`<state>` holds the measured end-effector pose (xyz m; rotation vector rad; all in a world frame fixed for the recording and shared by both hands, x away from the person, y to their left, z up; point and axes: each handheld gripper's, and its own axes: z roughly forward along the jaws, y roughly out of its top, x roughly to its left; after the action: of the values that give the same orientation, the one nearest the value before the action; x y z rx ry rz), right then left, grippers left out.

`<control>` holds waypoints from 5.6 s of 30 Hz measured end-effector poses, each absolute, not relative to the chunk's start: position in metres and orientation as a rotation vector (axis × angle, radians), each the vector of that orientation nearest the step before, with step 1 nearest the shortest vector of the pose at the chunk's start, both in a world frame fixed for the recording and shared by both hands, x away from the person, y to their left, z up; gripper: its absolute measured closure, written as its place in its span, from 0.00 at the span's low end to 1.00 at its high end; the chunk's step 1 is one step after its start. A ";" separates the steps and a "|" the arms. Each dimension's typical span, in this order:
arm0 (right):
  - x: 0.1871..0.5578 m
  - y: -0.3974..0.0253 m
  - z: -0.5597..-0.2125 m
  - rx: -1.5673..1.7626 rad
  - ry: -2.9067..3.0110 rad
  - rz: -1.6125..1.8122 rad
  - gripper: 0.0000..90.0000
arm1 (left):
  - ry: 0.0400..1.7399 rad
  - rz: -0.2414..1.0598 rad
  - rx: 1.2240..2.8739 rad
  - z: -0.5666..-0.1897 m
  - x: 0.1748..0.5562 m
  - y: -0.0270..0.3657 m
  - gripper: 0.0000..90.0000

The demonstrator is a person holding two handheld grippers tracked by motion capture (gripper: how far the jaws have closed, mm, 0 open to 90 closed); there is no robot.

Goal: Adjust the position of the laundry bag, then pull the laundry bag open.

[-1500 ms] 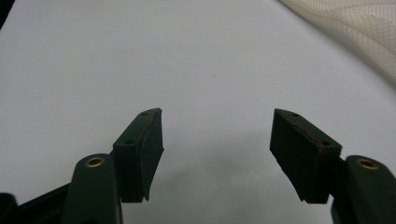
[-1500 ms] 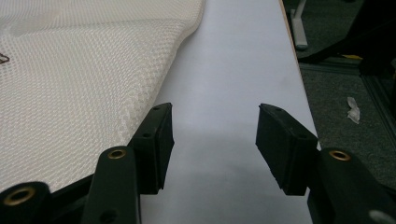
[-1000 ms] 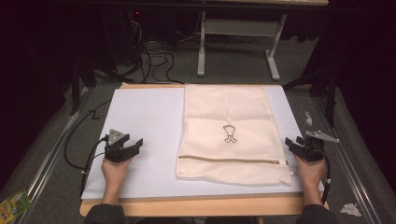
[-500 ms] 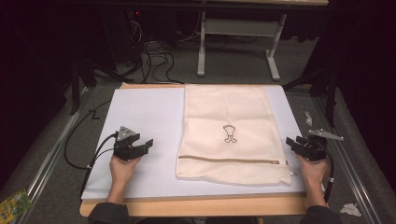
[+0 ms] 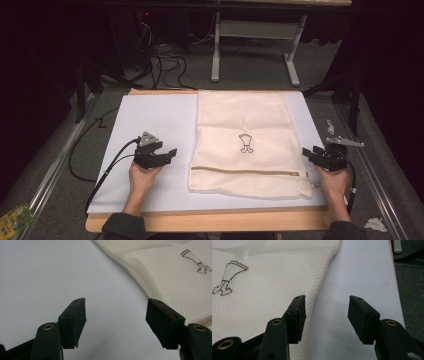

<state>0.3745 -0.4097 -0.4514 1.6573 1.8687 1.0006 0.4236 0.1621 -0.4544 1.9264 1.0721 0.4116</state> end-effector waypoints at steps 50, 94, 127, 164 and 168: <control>0.411 -0.370 -0.460 1.745 2.073 0.844 0.54 | 1.065 0.202 2.011 -0.475 0.458 0.073 0.51; 0.407 -0.360 -0.451 1.629 2.154 0.964 0.96 | 1.024 0.227 2.023 -0.450 0.454 0.089 0.95; 0.416 -0.303 -0.455 1.519 2.246 1.080 0.96 | 1.122 0.342 1.997 -0.448 0.438 0.152 0.94; 0.408 -0.301 -0.460 1.522 2.106 1.078 0.49 | 1.061 0.507 1.935 -0.460 0.409 0.149 0.52; 0.403 -0.305 -0.458 1.520 2.090 1.102 0.49 | 1.032 0.494 1.941 -0.461 0.402 0.147 0.51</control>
<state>0.4033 -0.3046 -0.4576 1.5201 2.0901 1.1018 0.4023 0.1467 -0.4608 1.9408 1.0321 0.4942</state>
